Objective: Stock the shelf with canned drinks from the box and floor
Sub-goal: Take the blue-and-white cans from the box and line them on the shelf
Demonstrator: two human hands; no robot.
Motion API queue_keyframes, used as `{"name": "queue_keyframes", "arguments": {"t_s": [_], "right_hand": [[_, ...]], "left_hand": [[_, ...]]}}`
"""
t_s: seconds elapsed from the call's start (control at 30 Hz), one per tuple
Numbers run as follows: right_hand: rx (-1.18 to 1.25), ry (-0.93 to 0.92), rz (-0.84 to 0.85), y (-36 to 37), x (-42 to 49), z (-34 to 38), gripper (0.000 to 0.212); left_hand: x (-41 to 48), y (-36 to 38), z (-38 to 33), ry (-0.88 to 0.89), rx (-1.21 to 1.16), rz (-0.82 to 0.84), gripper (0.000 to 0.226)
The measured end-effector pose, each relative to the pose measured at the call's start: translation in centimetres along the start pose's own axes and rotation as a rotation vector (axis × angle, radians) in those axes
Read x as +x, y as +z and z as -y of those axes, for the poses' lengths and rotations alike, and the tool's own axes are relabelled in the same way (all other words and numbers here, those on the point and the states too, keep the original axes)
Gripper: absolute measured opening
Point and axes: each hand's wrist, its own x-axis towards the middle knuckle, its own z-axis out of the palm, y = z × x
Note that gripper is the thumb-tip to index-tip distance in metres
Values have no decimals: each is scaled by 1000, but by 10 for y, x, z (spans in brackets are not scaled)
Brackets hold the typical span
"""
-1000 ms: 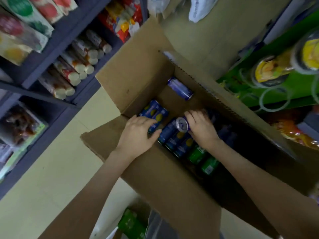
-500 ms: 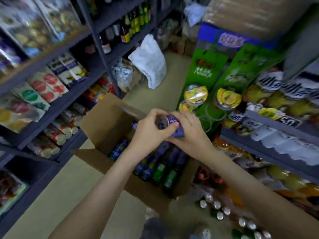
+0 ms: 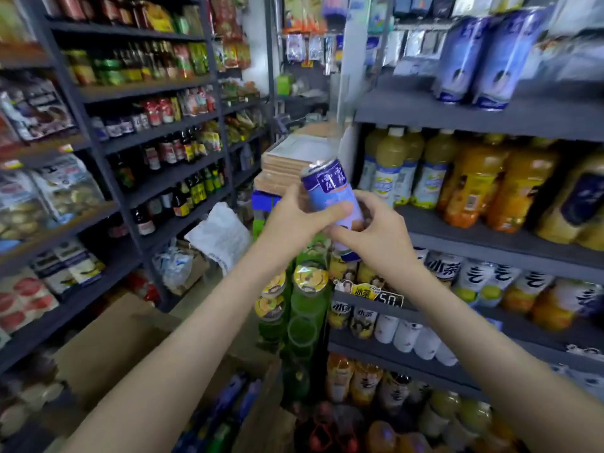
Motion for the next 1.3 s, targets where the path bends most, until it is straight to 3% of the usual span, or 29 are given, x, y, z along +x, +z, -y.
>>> {"name": "queue_keyframes", "arguments": {"t_s": [0.1,0.2,0.27,0.37,0.5,0.6,0.73,0.93,1.03,1.1,1.3], "right_hand": [[34,-35,-67,-32,16,3,36],[41,-100,-31,-73,33,7,45],[10,-148,-42,-105,46,11,49],[-43,-148,-250,-155,70,10,54],[-162,5,-475,-208,115,-11,63],[-182,170,-461,-224,148,-32,78],[-186,240,-406,-220,181,-46,90],[-200,223,-412,-216,211,-58,64],[-223,214,-457,-218,215,-67,50],[-215,225,-487,-221,214,-74,44],[-179,194,-456,-225,213,-82,48]], "left_hand": [[17,38,-17,52,3,52,42],[43,64,-43,108,-52,103,22],[67,75,-62,168,-43,133,24],[106,89,-90,246,-29,164,34],[156,114,-110,271,-20,213,29],[196,136,-109,272,-7,203,26],[241,159,-97,250,63,220,23],[277,183,-89,250,142,246,22],[282,191,-83,305,199,239,51],[283,194,-78,322,211,243,50],[289,200,-75,349,263,240,42]]}}
